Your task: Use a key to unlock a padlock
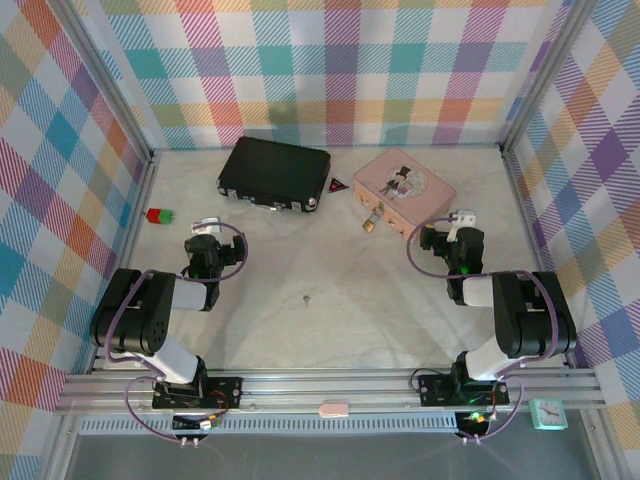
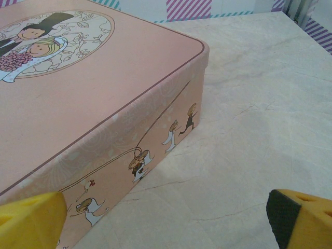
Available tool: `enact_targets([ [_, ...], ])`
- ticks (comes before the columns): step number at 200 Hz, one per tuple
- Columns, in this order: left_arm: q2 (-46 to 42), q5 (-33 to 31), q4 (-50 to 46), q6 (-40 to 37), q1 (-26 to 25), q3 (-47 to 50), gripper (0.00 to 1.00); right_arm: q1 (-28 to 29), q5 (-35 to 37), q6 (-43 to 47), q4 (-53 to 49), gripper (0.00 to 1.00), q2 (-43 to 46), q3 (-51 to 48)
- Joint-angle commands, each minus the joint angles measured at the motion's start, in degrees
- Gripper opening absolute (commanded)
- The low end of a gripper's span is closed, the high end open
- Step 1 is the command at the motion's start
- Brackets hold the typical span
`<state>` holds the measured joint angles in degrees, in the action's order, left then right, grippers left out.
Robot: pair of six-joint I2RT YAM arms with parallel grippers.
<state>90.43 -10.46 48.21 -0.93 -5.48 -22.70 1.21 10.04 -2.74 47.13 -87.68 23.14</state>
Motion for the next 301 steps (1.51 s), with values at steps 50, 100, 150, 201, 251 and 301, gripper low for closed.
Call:
enact_targets([
  [50, 0.0, 0.8, 1.2, -0.3, 0.6, -0.8, 1.0, 0.4, -0.2, -0.7, 1.6, 0.99, 0.1, -0.5],
  [100, -4.5, -6.7, -5.8, 1.6, 0.0, -2.5, 1.0, 2.2, 0.8, 1.5, -5.1, 0.99, 4.7, 1.4],
  [150, -14.5, -9.3, -26.7, 7.4, -1.3, -13.1, 1.0, 2.3, 3.3, -6.5, -37.8, 0.99, 16.8, 15.3],
  [201, -16.9, 0.1, -39.5, 18.3, -8.2, -21.1, 1.0, -0.3, -3.4, -15.6, -55.5, 0.99, 11.2, 30.2],
  [251, -14.0, -1.4, -40.2, 24.4, -21.0, -20.8, 1.0, -1.2, -16.9, -8.7, -70.1, 0.99, -10.2, 58.8],
  [301, -13.6, -1.2, -41.0, 31.3, -23.4, -18.8, 1.0, -1.0, -20.9, -3.8, -80.8, 0.99, -32.3, 86.2],
])
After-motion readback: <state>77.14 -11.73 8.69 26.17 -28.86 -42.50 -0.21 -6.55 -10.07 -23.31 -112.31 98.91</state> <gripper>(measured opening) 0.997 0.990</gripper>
